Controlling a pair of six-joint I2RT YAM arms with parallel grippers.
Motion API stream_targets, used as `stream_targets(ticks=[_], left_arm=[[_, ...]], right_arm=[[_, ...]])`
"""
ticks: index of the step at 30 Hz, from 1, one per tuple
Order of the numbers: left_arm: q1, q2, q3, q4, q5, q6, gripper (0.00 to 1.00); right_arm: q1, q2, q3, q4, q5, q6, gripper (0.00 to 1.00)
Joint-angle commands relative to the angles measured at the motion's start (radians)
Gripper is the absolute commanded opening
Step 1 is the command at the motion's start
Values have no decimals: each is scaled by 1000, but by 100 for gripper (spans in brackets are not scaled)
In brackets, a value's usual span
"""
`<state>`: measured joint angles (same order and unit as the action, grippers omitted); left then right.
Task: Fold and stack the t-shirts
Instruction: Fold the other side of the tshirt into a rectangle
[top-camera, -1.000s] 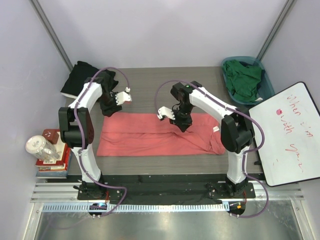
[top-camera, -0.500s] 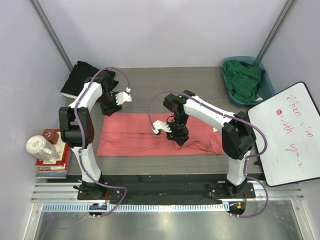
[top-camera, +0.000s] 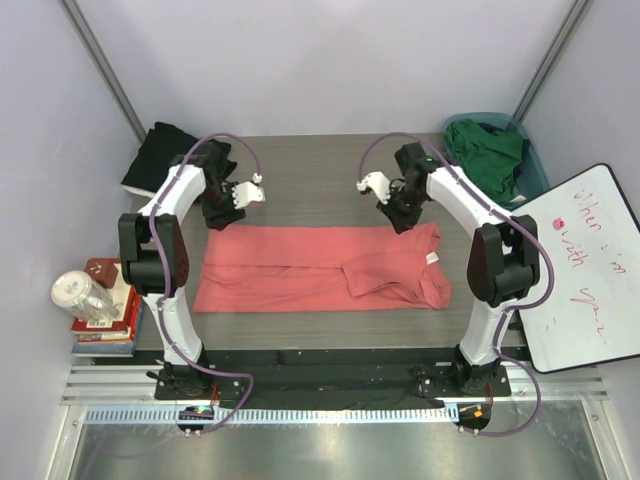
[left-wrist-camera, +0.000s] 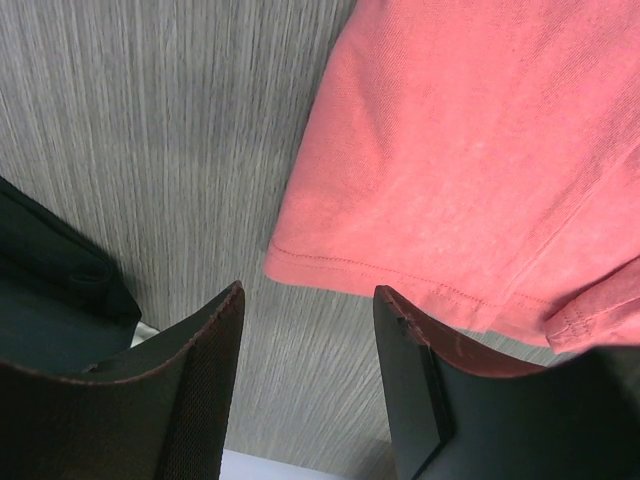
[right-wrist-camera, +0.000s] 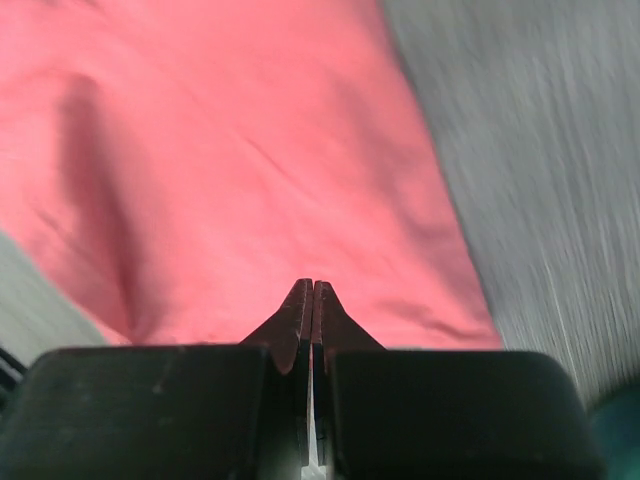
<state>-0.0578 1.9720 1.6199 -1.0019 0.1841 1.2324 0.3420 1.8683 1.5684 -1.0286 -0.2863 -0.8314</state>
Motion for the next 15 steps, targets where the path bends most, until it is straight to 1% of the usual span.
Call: stream_targets(ticks=[1,3,4,7,9,11,13,15], left_arm=[[-13,-42,28,8,2,-16,55],[-13,-50,28,5,-6,-16,55],[-13,-56,26,-6,-11,-14,55],[-14,-61,32,-47,-5,-10,55],[-23,-68,23,-60,-11,1,55],[-30,-74,17,-66,-17,7,55],[-34,-75,15,-69,-17,10,56],[-37,-73,26,-75,-17,10,56]], right_arm=[[-55,0,-2,9,29,11,1],[-67,0,-5,-30,-2,-41,1],[-67,-3,-4,-83,-16,-69,1],[-49,-12,-7,-174,-59,-136,1],[-26,-24,-27,-192,-59,-176,1],[24,-46,-70,-209,-48,-213,1],[72,-51,-109,-206,-37,-222,1],[91,-41,-129,-205,-39,-219,1]])
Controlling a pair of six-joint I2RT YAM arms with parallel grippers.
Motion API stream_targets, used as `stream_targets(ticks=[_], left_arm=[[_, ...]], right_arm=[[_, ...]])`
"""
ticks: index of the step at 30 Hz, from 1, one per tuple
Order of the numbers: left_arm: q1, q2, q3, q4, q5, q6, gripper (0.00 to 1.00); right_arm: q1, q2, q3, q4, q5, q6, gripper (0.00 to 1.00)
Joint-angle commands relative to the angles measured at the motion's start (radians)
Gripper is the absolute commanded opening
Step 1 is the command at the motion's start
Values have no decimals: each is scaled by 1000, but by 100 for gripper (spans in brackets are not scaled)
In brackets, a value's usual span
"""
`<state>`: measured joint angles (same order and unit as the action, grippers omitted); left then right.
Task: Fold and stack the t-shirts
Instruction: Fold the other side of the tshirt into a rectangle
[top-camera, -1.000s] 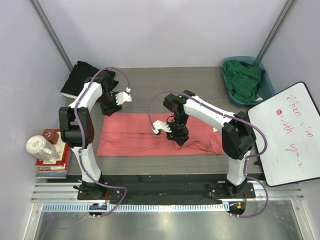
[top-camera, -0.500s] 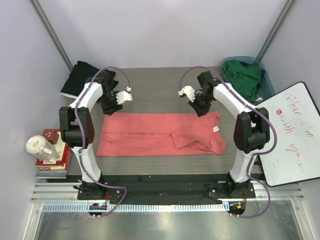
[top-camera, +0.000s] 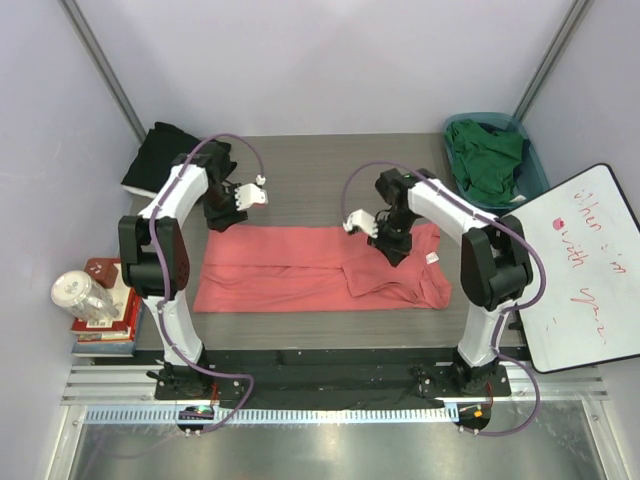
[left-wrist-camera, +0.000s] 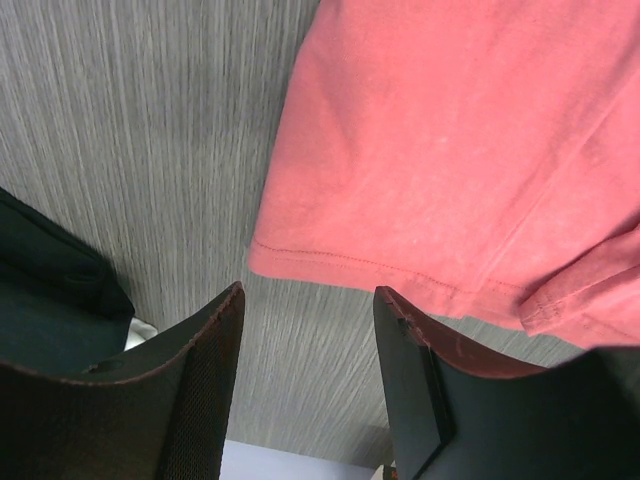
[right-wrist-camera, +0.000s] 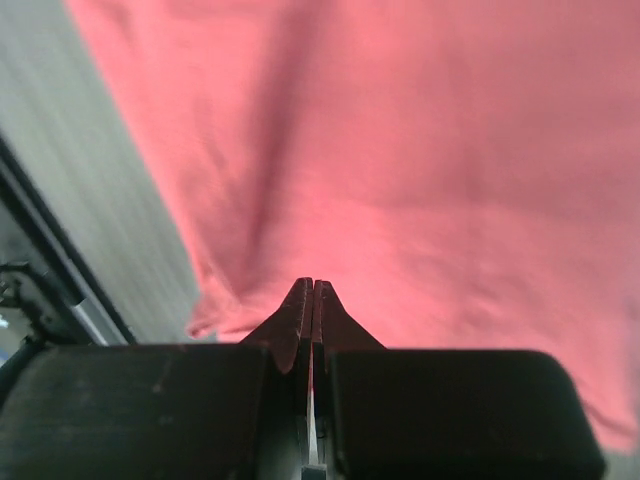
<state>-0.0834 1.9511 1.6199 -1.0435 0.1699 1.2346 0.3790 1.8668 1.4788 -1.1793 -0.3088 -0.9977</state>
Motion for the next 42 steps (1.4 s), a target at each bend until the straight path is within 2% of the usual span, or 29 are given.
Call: stream_targets(ticks=[1,15,23,27,30,31,34,42], left_arm=[[-12,-50,31,-36,0,8,56],[-13,-72,-54,-18,8,39,55],[-13,-73,-51,5,39,28,55],[-13,-89,-61,7,42,25,55],[-13,-109,-83,22,39,26,55],[-15,-112,-92,26,39,26,55],[-13,-121,-107,33,37,25,55],[-15,-136,-127,40,36,22,55]], right_arm=[[58,-37,-58,-39,-21,-48,1],[205,0,-130,-31,-75,4,1],[276,52,-75,-25,-79,34,1],[276,16,-13,-55,-46,31,1],[284,-23,29,-71,-42,36,8],[288,-24,35,-71,-42,36,15],[317,-20,52,-59,-39,44,27],[380,-8,14,26,-75,82,38]])
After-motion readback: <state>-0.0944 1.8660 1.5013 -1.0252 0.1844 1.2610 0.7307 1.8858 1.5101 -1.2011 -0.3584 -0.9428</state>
